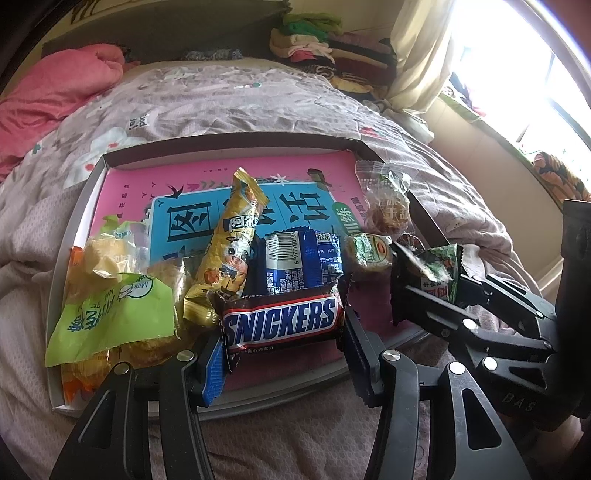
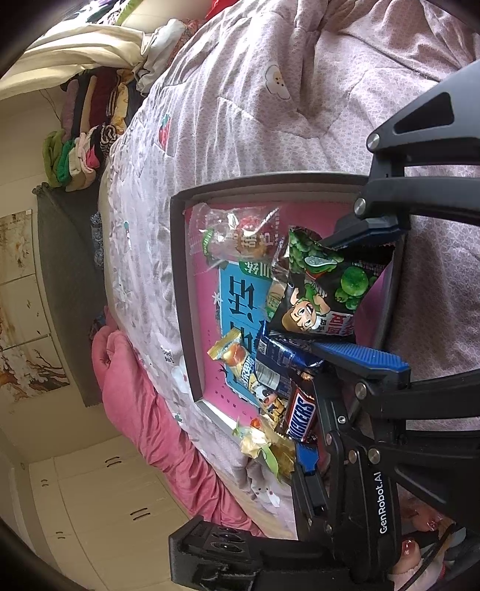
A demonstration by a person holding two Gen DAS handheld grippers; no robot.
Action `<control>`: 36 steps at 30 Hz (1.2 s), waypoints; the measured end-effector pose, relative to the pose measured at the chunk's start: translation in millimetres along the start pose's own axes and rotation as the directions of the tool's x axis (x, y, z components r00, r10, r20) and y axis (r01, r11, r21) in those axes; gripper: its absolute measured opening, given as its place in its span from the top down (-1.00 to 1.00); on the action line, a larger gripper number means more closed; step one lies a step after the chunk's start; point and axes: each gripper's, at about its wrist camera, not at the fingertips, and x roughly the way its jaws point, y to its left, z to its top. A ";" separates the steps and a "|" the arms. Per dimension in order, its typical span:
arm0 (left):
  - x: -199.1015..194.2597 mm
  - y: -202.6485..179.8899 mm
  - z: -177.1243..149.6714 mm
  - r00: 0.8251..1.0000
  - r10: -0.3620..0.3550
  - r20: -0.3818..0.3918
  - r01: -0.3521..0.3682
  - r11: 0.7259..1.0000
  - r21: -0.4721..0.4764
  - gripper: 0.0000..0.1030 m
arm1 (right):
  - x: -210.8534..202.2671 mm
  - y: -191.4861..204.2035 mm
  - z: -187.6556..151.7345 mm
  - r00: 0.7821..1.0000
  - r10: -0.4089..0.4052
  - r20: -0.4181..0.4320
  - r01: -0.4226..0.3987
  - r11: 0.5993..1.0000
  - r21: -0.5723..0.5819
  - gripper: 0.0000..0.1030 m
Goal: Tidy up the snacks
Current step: 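Lower the Snickers bar and candy bag onto the snacks in the tray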
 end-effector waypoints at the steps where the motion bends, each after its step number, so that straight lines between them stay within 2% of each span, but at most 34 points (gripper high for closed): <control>1: -0.2 -0.2 -0.2 1.000 0.000 -0.001 0.000 1.000 0.001 -0.08 | 0.6 1.0 -0.2 1.000 0.002 -0.002 -0.002 1.000 -0.003 0.11; 23: -5.9 -0.5 -5.7 1.000 -0.009 -0.012 0.009 1.000 -0.003 -0.08 | -0.3 15.9 -4.2 0.999 0.042 -0.022 -0.044 0.997 -0.066 0.11; 36: -4.7 1.2 -5.1 1.000 -0.007 -0.014 0.007 1.000 0.000 -0.09 | -2.2 13.0 -5.2 1.000 0.017 -0.019 -0.018 0.998 -0.058 0.11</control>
